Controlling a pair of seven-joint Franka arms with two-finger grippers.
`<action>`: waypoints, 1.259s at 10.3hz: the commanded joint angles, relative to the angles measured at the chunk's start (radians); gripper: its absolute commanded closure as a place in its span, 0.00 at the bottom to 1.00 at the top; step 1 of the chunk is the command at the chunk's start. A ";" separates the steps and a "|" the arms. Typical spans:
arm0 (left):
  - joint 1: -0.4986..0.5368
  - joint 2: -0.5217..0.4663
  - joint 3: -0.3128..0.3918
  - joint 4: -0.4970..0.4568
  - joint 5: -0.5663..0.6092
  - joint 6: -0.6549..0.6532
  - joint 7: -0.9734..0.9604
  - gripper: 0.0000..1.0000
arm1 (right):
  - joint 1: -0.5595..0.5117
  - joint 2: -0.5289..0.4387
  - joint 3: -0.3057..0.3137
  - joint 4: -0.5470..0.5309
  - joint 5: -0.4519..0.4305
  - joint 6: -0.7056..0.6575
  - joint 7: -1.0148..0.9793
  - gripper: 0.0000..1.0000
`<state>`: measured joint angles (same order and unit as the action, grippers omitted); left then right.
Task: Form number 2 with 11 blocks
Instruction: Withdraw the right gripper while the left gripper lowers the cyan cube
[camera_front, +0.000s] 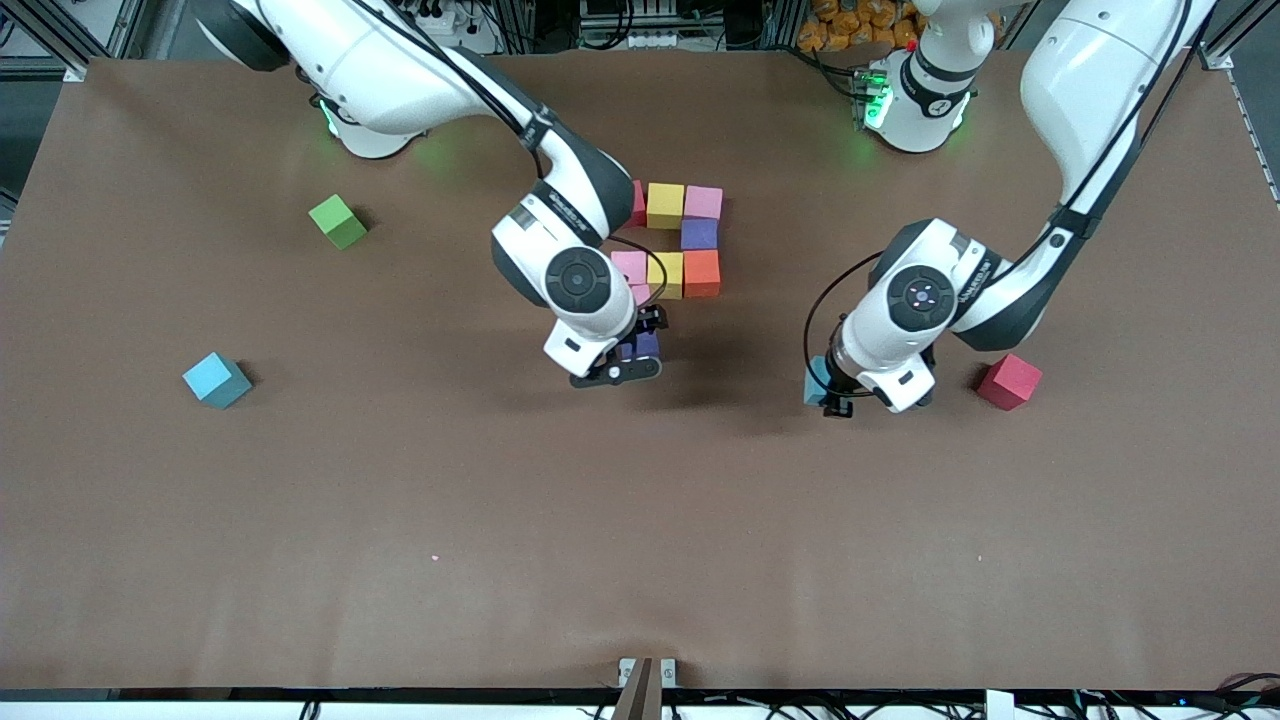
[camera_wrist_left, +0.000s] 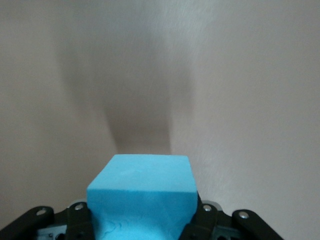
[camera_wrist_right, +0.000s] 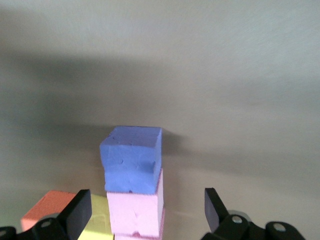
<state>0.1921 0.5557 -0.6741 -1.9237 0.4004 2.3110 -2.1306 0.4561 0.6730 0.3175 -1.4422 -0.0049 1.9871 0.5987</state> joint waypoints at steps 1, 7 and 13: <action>-0.060 0.027 0.004 0.035 -0.002 -0.021 -0.099 1.00 | -0.060 -0.145 0.002 -0.033 0.017 -0.114 -0.007 0.00; -0.270 0.128 0.054 0.111 -0.005 -0.021 -0.346 1.00 | -0.218 -0.484 -0.122 -0.038 0.013 -0.401 -0.019 0.00; -0.399 0.165 0.073 0.150 -0.015 -0.021 -0.476 1.00 | -0.270 -0.692 -0.333 -0.145 0.008 -0.490 -0.360 0.00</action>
<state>-0.1797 0.6944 -0.6110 -1.8164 0.4004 2.3110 -2.5908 0.2009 0.0749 0.0010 -1.4715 -0.0038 1.4853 0.3182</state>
